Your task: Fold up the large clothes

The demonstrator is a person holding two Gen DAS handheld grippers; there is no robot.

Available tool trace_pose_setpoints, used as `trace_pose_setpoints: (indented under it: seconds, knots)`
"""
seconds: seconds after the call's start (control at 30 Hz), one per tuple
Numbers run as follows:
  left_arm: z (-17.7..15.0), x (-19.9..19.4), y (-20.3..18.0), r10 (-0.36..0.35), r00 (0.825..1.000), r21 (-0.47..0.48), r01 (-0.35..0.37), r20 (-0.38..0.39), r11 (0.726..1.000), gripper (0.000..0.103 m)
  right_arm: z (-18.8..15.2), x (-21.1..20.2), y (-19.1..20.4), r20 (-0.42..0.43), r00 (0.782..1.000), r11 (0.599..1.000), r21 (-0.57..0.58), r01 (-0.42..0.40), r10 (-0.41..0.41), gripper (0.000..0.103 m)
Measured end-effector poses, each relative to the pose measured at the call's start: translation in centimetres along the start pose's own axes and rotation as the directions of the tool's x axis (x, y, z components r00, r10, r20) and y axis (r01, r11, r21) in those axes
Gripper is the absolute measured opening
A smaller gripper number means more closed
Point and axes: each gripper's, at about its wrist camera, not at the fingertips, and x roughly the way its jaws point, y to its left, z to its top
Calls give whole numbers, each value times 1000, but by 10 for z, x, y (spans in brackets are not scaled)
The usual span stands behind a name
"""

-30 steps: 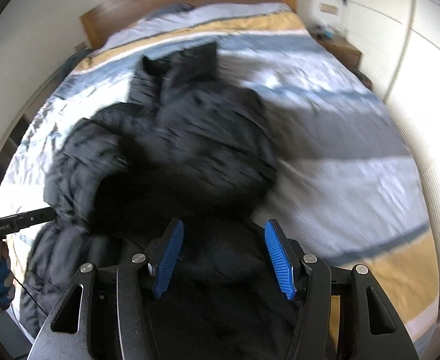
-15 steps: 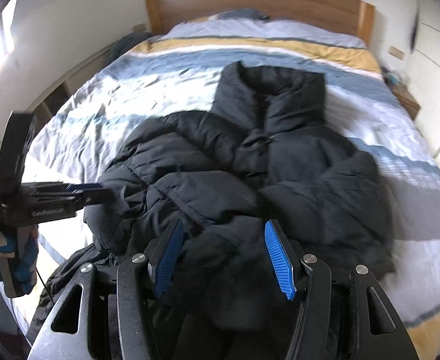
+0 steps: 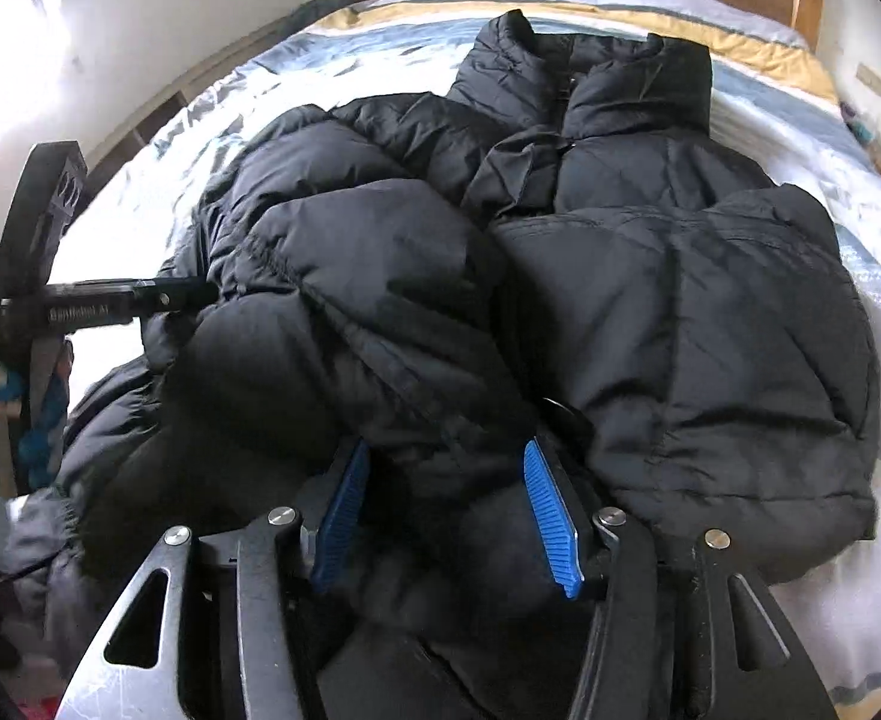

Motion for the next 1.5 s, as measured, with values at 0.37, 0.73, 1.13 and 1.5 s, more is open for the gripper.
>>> trace_pose_setpoints:
  seconds: [0.37,0.73,1.13,1.5]
  knots:
    - [168,15,21,-13,992,-62,21,129,998,58,117,-29,-140,221,974,989,147,5,-38,61]
    - [315,181,40,-128,986,-334,156,104,930,58,260,72,-258,321,947,904,410,-118,-22,73]
    - [327,250,22,-107,990,-378,133,88,916,25,315,140,-253,238,969,899,434,-53,-58,65]
    - [316,179,-12,-114,989,-213,133,99,968,7,296,60,-201,292,956,978,198,-70,9,8]
